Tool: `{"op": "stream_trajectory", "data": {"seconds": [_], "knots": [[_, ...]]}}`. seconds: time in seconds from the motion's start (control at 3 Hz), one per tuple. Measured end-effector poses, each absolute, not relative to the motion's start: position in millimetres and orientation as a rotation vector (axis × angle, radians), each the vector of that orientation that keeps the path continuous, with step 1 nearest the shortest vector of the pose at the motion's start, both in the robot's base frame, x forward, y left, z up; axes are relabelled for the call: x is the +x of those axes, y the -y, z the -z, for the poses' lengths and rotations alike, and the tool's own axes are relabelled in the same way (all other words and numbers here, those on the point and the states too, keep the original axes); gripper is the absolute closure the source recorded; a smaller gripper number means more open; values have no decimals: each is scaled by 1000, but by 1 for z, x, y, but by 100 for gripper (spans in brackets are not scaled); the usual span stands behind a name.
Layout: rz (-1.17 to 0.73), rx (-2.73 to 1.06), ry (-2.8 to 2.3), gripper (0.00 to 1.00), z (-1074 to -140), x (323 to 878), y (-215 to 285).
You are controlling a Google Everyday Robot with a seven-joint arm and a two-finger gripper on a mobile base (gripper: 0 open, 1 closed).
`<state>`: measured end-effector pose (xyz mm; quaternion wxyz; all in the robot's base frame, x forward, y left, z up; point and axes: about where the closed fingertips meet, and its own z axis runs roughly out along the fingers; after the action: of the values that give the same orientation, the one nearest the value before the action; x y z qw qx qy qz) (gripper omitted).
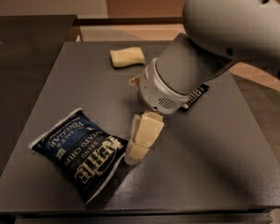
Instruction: Pick blue chip bag
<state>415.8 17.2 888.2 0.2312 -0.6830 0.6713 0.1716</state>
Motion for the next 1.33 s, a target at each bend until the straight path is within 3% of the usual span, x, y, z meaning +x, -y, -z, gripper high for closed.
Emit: {"op": "stream_trajectory", "data": {"seconds": [1.0,1.33], "knots": [[-592,-1960,-1933,0,-840,404,-67],[-607,-1983,-1929,18,-835,401,-75]]}}
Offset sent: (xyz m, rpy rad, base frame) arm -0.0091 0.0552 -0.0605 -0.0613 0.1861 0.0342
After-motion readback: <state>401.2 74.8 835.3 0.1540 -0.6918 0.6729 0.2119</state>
